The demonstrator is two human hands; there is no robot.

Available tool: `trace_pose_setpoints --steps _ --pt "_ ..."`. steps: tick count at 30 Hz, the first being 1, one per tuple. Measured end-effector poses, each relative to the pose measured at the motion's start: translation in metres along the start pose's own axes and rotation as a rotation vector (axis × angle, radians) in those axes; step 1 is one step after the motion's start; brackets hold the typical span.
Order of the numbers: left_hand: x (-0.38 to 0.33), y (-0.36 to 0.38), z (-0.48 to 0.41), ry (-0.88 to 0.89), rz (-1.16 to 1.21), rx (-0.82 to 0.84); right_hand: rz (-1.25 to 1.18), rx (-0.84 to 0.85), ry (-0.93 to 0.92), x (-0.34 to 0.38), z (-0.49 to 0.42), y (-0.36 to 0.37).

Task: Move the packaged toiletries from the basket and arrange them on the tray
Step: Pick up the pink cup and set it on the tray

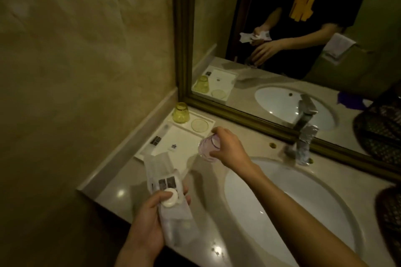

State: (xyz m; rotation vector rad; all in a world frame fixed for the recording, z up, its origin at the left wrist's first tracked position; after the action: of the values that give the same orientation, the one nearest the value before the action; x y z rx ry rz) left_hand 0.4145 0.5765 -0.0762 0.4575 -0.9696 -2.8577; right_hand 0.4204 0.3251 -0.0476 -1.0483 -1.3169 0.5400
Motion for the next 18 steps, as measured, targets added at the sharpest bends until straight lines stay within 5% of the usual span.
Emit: trace_pose_setpoints --steps 9,18 --pt "-0.061 0.013 -0.047 -0.003 0.059 -0.038 0.020 0.055 0.110 -0.051 -0.153 0.047" --pt "-0.109 0.047 -0.082 0.032 -0.124 -0.075 0.072 0.135 0.148 -0.080 -0.217 0.073"
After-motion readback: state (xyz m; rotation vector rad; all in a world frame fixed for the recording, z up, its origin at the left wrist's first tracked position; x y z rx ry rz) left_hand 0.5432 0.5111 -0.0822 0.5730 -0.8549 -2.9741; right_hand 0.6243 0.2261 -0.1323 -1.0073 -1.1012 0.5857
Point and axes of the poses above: each hand's wrist, its own z-axis away from the middle knuckle, its own y-axis out of the palm, x = y × z, the point moved 4 cm from there along -z, towards the middle knuckle, and after that the axes turned 12 degrees about -y, right-handed, at the moved point
